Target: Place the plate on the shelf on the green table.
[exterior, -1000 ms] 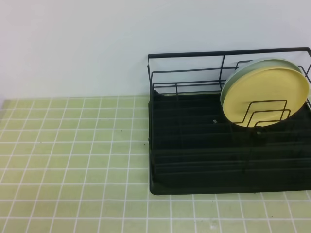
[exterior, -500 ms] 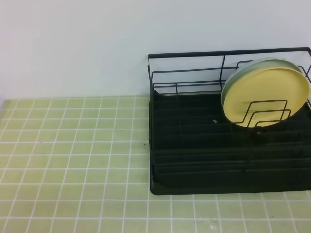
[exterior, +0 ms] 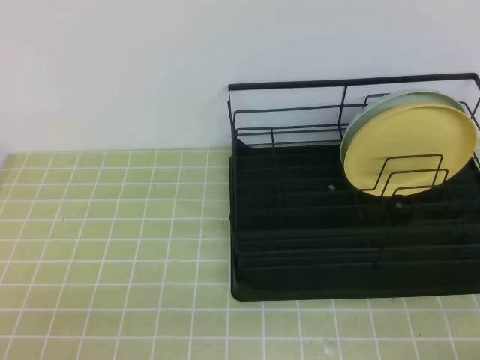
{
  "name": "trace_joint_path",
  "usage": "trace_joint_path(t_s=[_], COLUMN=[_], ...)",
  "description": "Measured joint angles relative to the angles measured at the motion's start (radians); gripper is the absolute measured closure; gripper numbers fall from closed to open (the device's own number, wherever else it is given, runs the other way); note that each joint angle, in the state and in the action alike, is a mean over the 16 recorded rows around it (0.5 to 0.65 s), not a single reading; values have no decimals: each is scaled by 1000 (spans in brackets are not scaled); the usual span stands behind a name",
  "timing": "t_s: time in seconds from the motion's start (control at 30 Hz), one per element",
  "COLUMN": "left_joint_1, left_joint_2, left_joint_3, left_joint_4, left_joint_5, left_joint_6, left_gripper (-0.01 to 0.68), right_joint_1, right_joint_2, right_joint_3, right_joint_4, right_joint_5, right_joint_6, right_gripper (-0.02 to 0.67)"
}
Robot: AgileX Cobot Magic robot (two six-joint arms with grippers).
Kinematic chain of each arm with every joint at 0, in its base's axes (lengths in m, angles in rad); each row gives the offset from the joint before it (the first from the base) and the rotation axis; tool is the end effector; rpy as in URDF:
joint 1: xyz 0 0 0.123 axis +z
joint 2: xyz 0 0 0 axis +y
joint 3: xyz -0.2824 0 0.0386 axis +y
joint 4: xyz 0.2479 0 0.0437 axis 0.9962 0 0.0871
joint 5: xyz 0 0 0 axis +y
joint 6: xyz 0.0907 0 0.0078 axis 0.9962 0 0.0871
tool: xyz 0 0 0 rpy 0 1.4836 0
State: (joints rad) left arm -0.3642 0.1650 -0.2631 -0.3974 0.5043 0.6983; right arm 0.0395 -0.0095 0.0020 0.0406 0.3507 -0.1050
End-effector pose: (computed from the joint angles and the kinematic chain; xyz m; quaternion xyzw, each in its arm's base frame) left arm 0.0462 -0.0359 0.2499 0.3299 0.7276 -0.0806 0.5960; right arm 0.0528 0.0034 0.1813 -0.0463 0.7901 -0.0028 0.6112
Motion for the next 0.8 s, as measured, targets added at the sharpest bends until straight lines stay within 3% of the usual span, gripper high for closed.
trace_joint_path(t_s=[0.23,0.8], left_joint_1=[0,0], left_joint_2=[0,1], left_joint_3=[0,0], left_joint_4=[0,0], left_joint_5=[0,0], left_joint_6=[0,0], left_gripper=[674,674], right_joint_1=[2,-48], right_joint_2=[0,0], right_joint_3=[0,0], right_joint_4=[-76,-91], right_joint_5=[-1,-2], right_joint_6=[50,52], right_gripper=[650,650])
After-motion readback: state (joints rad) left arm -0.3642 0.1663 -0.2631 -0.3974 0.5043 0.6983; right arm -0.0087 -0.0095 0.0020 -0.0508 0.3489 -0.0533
